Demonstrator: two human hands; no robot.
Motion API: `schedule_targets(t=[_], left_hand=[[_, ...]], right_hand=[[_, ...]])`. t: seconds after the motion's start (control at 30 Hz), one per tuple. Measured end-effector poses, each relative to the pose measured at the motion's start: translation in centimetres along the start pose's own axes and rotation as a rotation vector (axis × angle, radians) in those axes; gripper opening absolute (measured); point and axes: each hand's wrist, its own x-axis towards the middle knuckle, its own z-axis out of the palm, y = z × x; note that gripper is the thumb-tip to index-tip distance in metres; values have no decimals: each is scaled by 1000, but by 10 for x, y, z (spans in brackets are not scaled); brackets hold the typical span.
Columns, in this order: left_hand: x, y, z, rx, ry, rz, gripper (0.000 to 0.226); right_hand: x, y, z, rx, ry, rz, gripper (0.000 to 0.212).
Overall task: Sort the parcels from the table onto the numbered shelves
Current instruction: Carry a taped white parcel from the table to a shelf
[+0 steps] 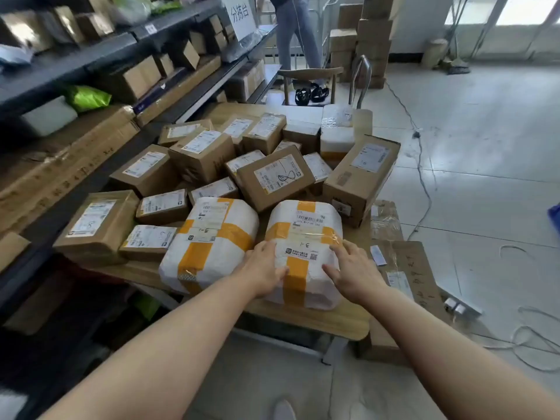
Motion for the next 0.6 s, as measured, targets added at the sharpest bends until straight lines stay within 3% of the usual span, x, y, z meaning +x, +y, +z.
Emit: schedule_targets(t=[0.23, 0.37, 0.6], left_hand=[[42, -14, 1, -215, -78, -69, 75], [47, -24, 7, -472, -221, -108, 76], [41, -26, 20, -656, -171, -130, 71]], right_hand=[[20, -13, 19, 77, -43, 111, 72], [22, -13, 26, 414, -73, 185, 71], [19, -12, 29, 545, -99, 230, 68]])
